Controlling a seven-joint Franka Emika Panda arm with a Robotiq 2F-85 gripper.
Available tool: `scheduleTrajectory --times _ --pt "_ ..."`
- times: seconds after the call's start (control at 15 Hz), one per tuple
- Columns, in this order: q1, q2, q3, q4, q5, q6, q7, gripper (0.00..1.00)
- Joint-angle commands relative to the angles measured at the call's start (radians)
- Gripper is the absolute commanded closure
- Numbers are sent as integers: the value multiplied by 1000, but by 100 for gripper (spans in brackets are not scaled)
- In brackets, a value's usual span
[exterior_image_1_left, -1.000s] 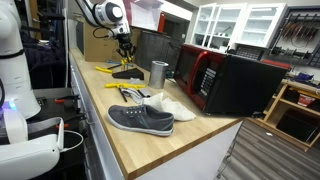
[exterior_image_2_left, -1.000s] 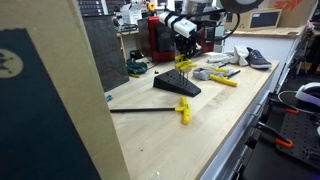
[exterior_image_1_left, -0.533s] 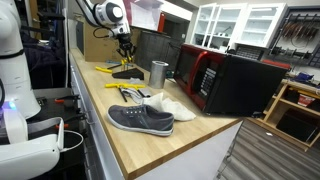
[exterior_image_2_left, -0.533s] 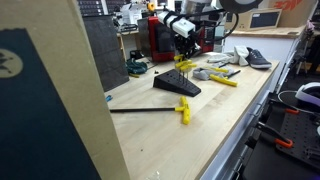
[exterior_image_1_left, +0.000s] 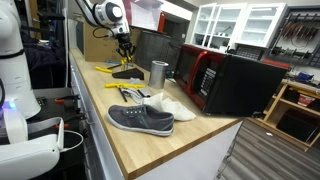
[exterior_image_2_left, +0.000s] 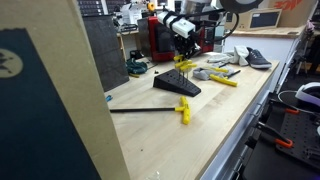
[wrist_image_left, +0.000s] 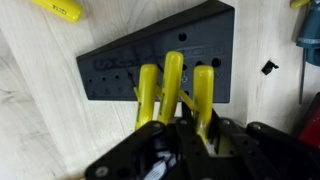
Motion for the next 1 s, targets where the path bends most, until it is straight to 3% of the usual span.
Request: scheduleTrajectory --times 0.0,0.93 --pt "6 -21 1 -14 -59 8 131 96" --pt "11 -18 -1 -22 -84 36 163 96"
